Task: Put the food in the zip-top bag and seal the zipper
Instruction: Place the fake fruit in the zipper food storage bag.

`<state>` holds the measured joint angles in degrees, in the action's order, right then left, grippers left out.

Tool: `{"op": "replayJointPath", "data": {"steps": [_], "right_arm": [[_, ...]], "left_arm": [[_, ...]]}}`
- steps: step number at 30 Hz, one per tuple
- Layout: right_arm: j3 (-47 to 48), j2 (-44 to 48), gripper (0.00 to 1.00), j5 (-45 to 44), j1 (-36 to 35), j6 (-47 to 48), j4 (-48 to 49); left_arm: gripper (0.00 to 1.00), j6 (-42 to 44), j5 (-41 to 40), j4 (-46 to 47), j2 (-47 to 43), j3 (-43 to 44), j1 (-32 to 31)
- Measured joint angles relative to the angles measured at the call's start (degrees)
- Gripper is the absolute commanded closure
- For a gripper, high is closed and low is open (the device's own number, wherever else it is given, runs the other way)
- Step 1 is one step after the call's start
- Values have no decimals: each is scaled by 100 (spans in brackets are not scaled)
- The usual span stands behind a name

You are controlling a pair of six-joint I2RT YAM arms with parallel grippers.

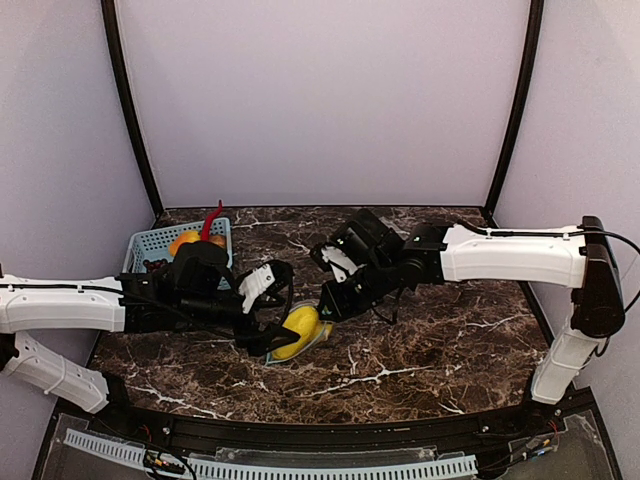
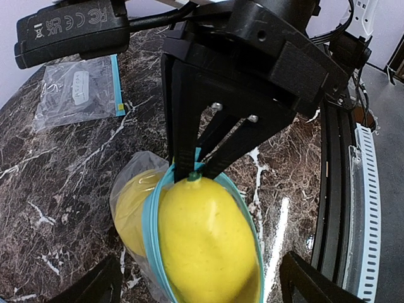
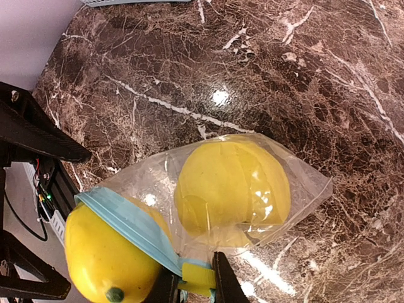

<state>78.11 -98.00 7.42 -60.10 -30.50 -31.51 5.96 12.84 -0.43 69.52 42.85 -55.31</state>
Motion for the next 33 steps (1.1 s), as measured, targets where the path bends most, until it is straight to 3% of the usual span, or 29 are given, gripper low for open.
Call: {"op": "replayJointPath", "data": {"steps": [10, 25, 33], "right_arm": [[0, 0, 91, 28, 0, 0, 0], [0, 0, 91, 31, 2, 0, 0], [0, 0, 91, 31, 15, 0, 0]], "left_arm": [[11, -302, -249, 9, 52, 2, 0], [4, -2435, -715, -9, 402, 66, 0], [2, -3014, -662, -313, -48, -20, 0]]}}
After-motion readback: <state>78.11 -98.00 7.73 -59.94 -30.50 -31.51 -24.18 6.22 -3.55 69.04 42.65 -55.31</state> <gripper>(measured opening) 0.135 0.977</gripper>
